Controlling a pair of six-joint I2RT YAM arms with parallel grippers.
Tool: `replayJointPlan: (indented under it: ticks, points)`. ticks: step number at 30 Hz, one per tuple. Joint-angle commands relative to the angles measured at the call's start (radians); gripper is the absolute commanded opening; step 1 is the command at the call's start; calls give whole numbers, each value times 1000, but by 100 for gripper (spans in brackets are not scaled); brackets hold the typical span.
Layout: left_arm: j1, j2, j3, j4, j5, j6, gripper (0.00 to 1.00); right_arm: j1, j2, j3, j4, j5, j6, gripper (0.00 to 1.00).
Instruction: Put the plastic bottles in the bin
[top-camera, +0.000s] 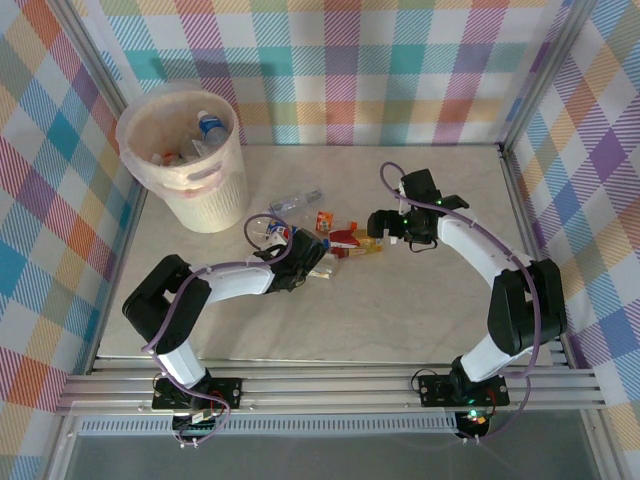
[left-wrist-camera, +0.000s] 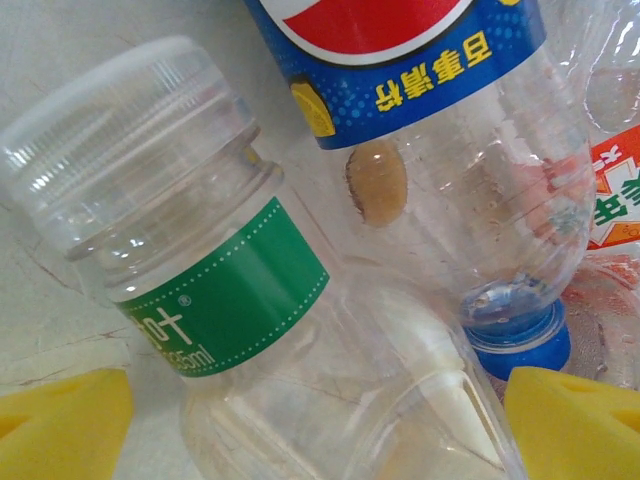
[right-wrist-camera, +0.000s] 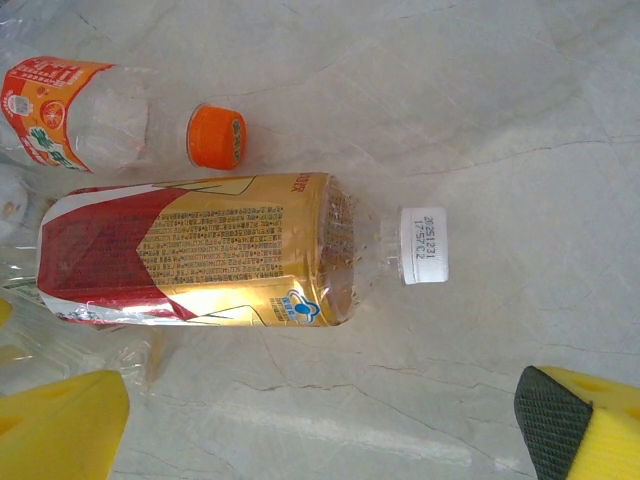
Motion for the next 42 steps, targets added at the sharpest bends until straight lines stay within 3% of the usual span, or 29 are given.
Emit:
replayJointPlan:
  ticks: [1,30,42]
  points:
    - [-21,14,20,-43,0,2,93,-9,-27,-18,14,-20,12,100]
    - [-33,-51,-36,-235,-69,-18,55,-12,-24,-16,13,-30,32,100]
    - [-36,-211,-21,-319,-135,37,44,-11,-43,-19,16,-30,43,100]
